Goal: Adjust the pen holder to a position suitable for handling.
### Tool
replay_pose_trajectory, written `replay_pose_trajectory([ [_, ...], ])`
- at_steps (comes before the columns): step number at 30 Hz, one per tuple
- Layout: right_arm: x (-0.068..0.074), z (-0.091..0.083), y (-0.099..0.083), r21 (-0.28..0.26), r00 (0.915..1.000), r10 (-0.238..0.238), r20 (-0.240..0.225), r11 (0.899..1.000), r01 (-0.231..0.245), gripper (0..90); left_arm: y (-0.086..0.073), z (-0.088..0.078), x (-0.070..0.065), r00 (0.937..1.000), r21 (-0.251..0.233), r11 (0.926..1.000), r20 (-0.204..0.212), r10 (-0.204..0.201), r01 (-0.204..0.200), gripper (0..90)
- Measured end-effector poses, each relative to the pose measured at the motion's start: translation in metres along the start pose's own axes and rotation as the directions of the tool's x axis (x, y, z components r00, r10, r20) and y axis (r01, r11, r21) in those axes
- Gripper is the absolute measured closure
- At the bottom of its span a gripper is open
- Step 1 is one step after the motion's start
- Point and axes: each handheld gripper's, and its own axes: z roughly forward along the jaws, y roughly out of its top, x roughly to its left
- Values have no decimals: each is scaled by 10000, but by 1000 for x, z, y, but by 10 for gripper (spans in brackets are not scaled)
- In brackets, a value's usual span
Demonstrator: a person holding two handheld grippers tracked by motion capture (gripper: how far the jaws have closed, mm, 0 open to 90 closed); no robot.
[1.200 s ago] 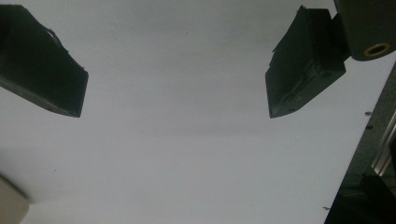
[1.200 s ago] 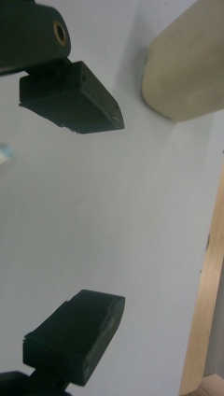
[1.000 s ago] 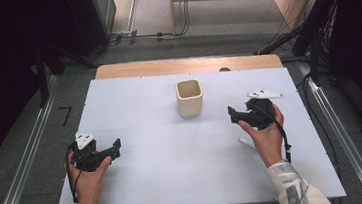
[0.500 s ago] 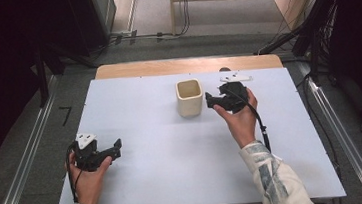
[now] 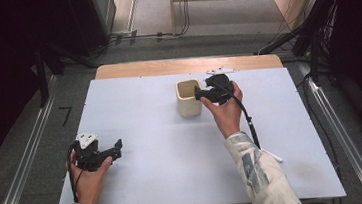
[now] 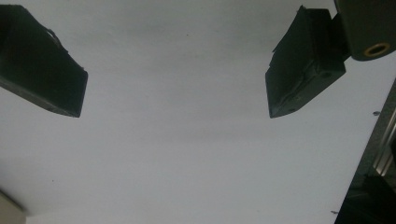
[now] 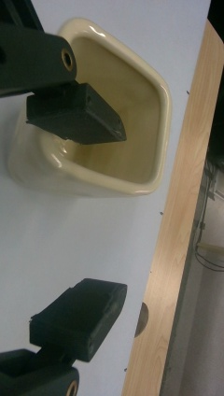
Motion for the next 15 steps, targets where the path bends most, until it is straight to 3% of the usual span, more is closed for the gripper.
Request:
replay_pose_trajectory([
  [7, 7, 17, 6, 248, 10000, -25, 62, 9997, 23, 285, 0, 0, 1, 10000, 18, 10000, -3, -8, 8, 65],
  [15, 14, 33, 9, 979, 9999, 110, -33, 9951, -106, 405, 0, 1, 1, 10000, 92, 9999, -24, 51, -51, 65],
])
